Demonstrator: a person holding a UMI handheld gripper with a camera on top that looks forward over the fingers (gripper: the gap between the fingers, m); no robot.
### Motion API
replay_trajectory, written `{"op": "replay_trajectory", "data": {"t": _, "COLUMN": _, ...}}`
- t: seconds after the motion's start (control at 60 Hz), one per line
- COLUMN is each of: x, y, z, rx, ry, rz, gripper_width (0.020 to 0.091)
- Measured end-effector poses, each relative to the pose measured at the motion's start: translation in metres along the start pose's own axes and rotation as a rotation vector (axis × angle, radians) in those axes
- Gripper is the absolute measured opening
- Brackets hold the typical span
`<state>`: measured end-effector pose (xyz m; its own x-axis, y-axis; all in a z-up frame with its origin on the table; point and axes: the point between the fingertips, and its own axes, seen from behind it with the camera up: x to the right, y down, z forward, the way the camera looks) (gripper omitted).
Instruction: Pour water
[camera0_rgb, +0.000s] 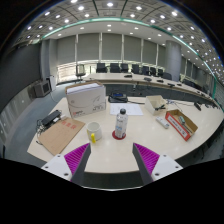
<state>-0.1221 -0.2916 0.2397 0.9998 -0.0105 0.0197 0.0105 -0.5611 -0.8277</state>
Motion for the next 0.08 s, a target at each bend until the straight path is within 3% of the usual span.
{"op": "replay_trajectory", "data": {"t": 0.083, "x": 0.001, "y": -0.0052, "z": -0.0021, "rx": 0.002, "ry": 0.022, "rz": -0.011, "gripper_width": 0.0863}}
